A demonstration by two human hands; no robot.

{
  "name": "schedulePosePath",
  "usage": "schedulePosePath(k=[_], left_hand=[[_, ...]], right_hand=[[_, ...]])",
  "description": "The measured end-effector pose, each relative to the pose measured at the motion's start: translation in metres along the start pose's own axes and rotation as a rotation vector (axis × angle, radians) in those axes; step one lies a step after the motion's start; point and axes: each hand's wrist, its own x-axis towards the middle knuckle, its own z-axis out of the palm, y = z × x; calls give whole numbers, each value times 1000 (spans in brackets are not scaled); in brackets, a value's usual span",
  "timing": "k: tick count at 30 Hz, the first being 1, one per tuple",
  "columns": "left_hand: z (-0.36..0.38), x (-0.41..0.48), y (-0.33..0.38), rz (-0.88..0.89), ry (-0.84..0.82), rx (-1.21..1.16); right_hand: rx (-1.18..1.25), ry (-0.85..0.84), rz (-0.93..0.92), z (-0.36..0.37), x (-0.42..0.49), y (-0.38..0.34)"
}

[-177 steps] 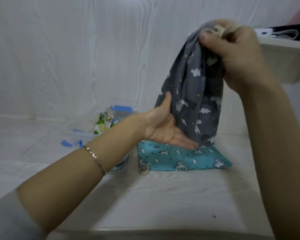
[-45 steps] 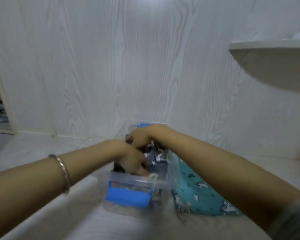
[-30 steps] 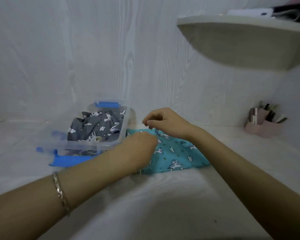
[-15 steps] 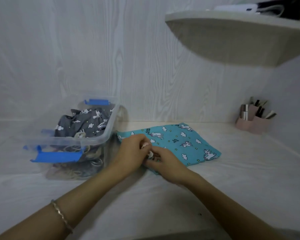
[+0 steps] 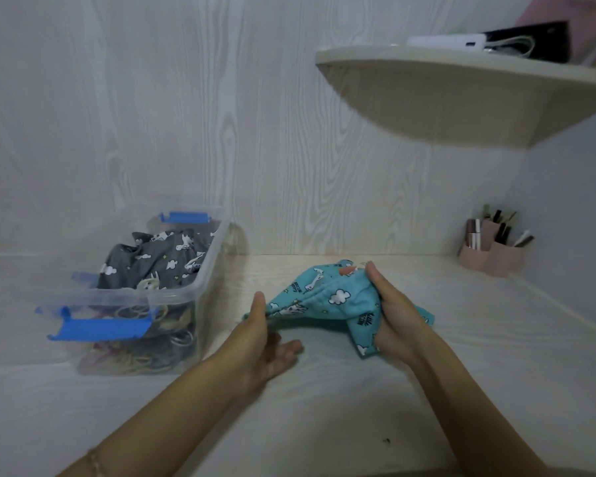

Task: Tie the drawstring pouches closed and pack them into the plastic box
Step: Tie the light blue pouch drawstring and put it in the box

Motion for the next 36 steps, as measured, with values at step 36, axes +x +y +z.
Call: schedulePosePath(k=[36], left_hand=[[-4, -62, 142, 939, 28, -552]], right_hand=[[881, 90, -151, -22, 25, -34]])
